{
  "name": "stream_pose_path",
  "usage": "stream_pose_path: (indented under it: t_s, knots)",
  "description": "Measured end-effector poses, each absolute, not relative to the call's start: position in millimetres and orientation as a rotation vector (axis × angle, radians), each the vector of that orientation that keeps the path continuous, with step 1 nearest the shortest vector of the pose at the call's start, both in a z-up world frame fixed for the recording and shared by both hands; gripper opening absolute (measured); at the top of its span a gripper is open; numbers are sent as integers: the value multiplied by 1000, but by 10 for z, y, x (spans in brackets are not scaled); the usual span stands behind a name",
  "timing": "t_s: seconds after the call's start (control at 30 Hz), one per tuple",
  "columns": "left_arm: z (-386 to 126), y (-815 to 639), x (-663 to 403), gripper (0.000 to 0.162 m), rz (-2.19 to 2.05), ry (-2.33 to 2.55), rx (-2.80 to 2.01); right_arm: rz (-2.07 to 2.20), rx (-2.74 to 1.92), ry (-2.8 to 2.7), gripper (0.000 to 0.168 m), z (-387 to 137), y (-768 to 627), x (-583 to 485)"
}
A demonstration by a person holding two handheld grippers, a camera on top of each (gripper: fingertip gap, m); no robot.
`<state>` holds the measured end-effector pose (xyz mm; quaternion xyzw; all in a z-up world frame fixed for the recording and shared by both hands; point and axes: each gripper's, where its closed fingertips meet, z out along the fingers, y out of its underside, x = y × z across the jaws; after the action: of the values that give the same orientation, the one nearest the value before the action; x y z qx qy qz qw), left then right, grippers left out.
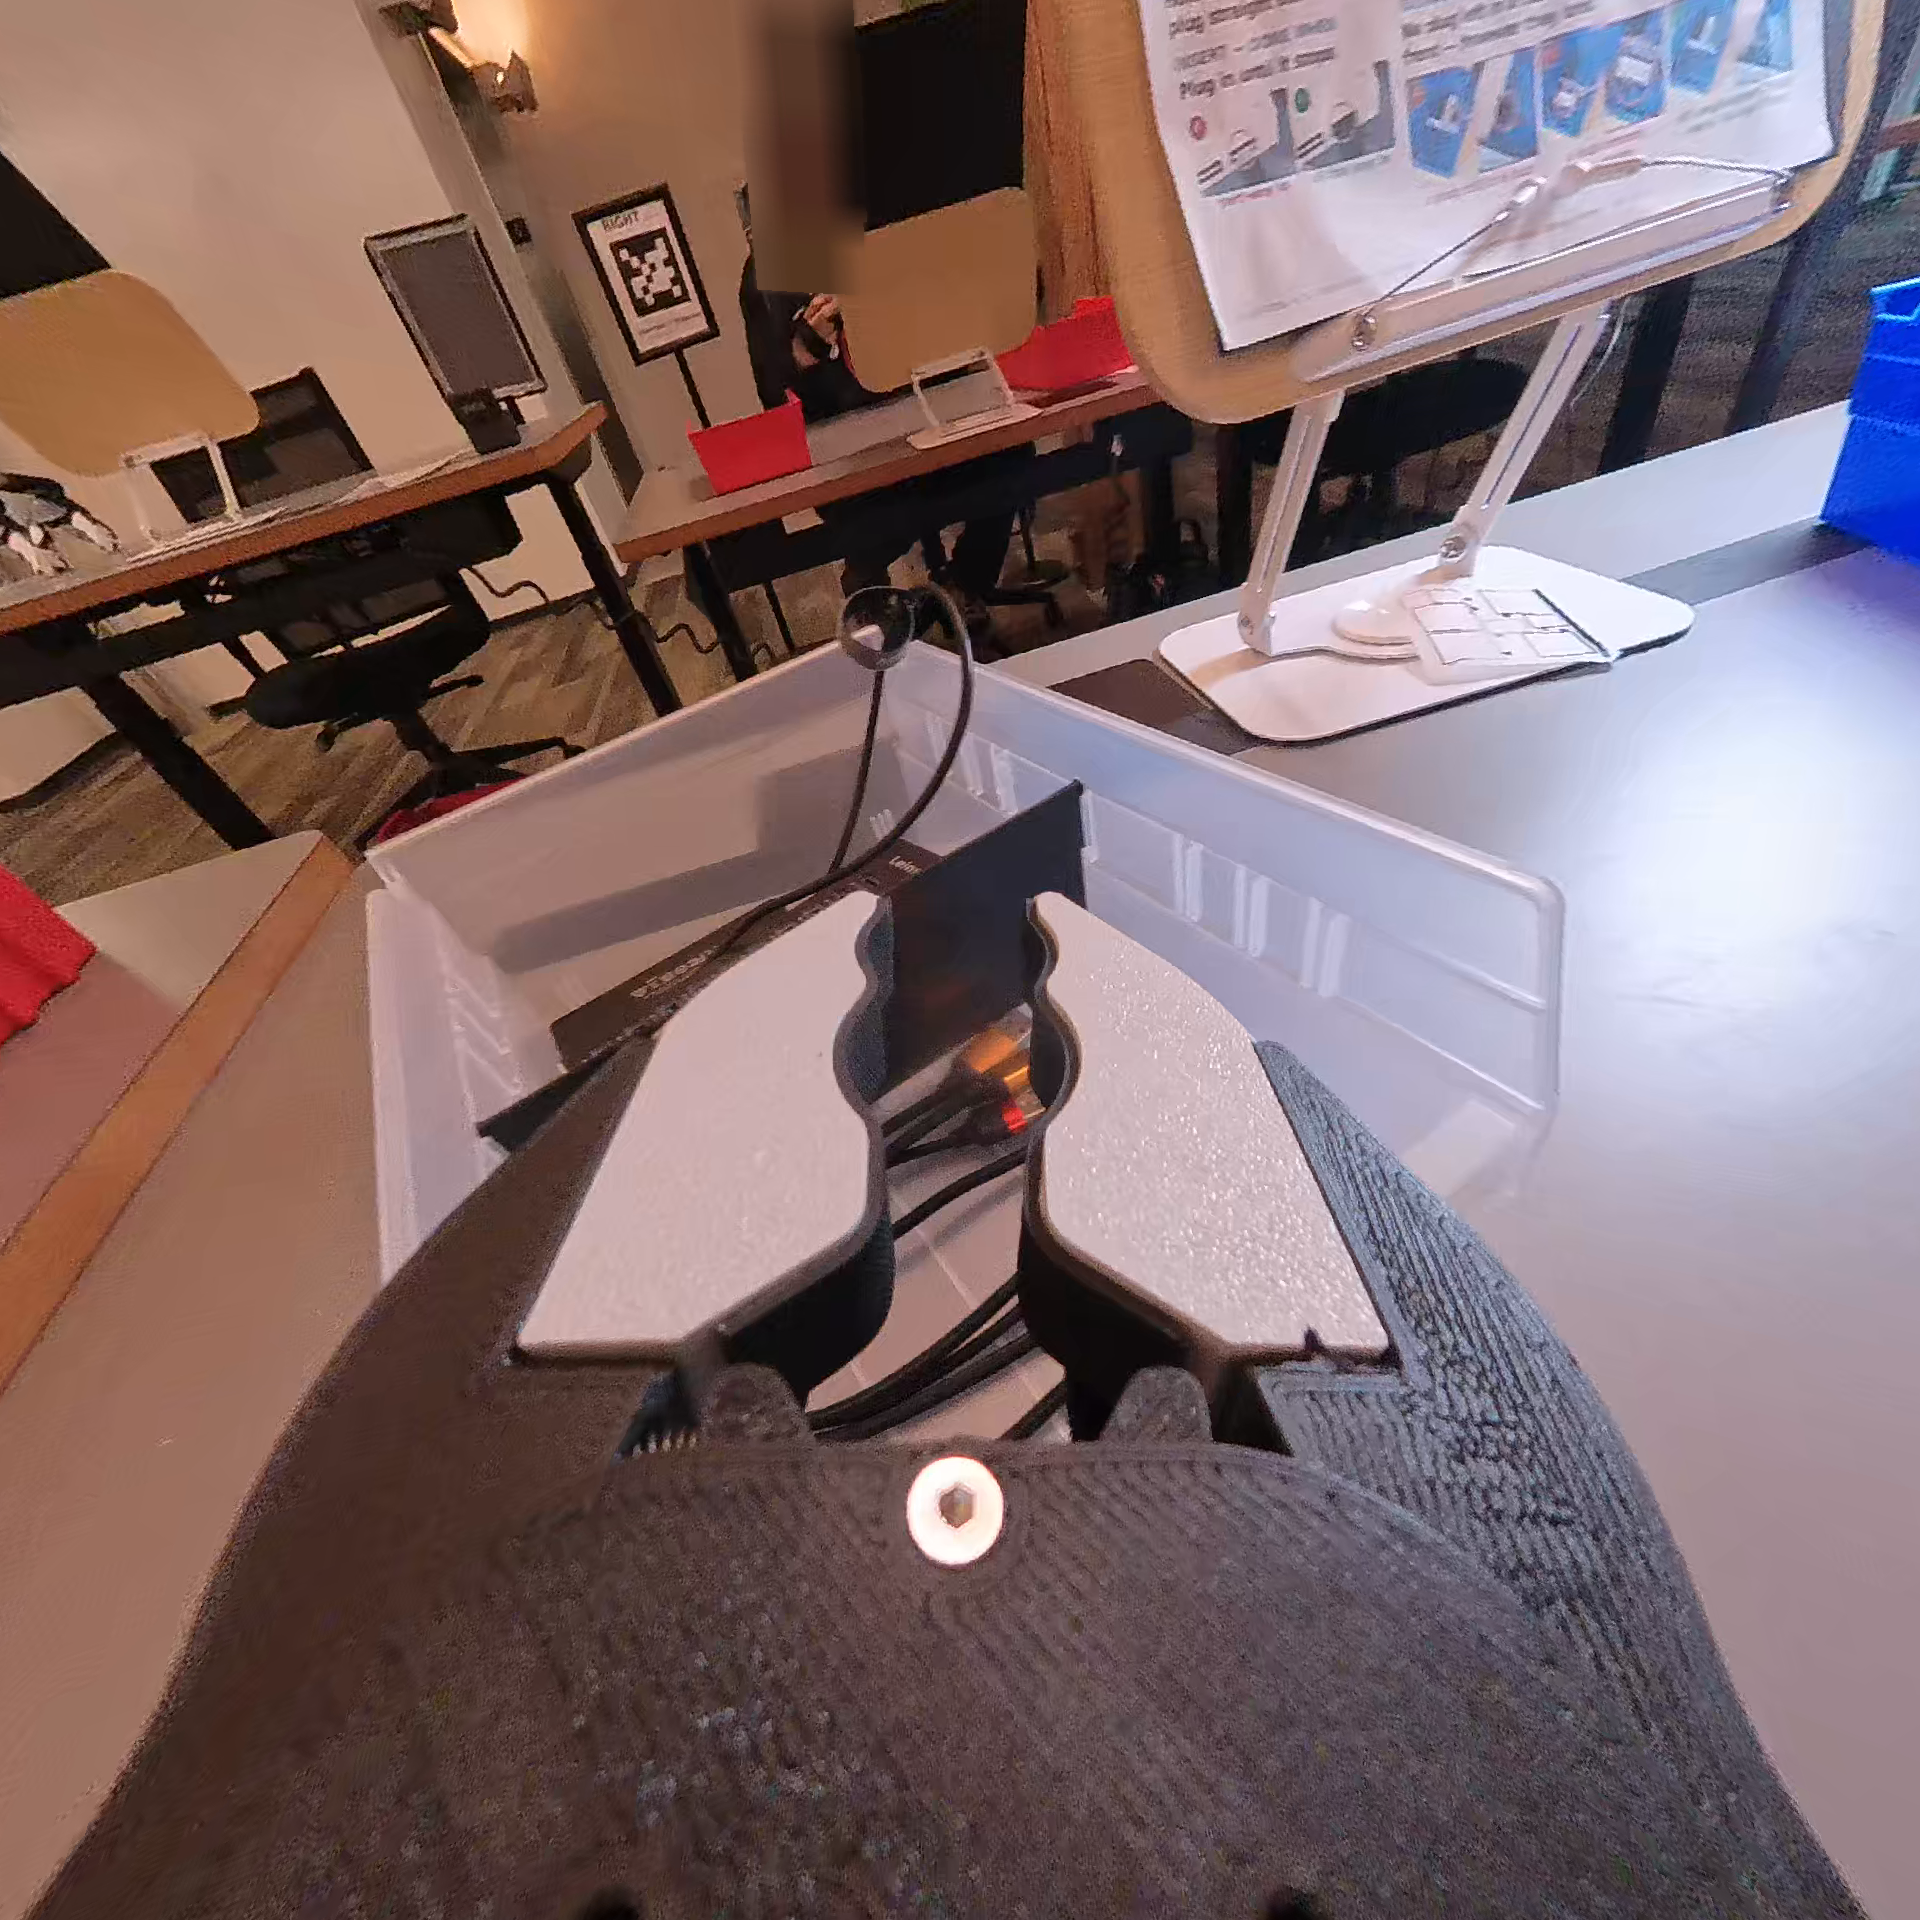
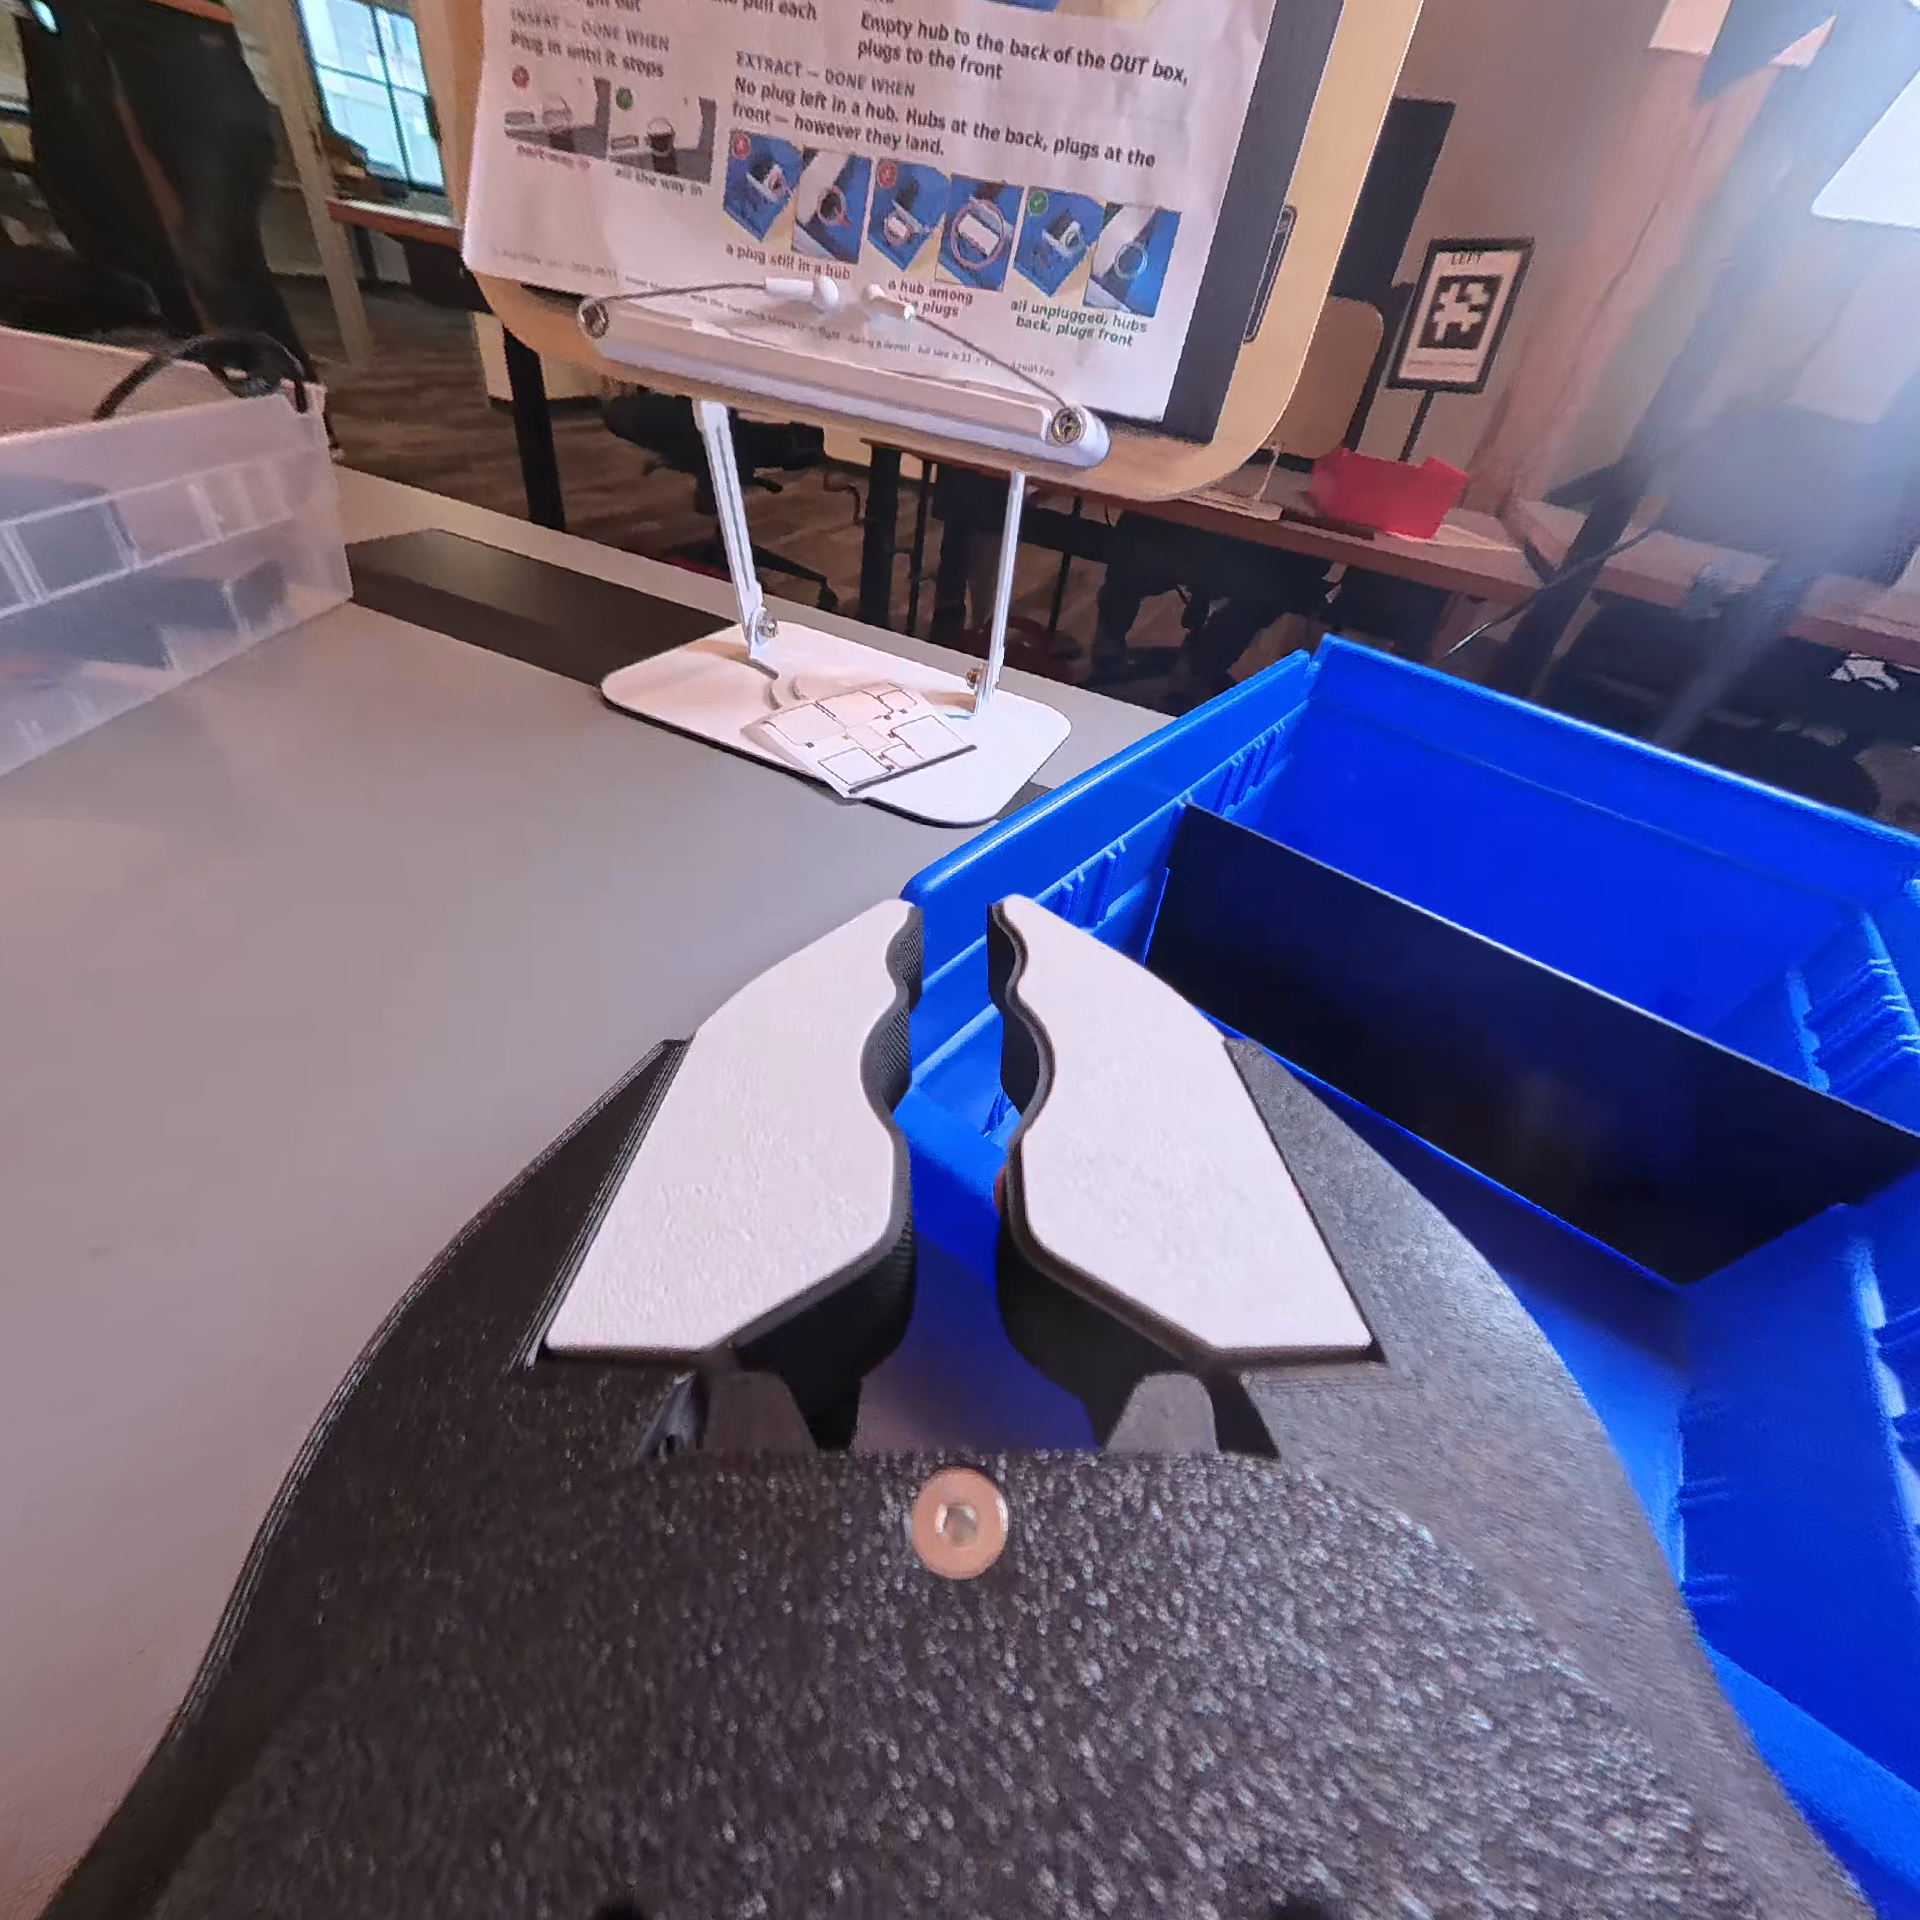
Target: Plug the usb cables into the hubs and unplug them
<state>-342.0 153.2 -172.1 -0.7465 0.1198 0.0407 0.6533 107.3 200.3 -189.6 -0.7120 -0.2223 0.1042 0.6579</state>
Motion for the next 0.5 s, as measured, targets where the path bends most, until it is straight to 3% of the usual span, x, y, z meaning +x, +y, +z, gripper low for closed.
stream_pose_path:
  t_s: [0.3, 0.5]
  knots:
    - [-1562, 2145, -3720, 23, 99, 414, -1943, 302, -1591, -506, 18, -1745, 1876, 1192]
    - [-2147, 2812, -4149, 28, 330, 862, -2352, 300, -1604, -527, 18, -1814, 1884, 1196]
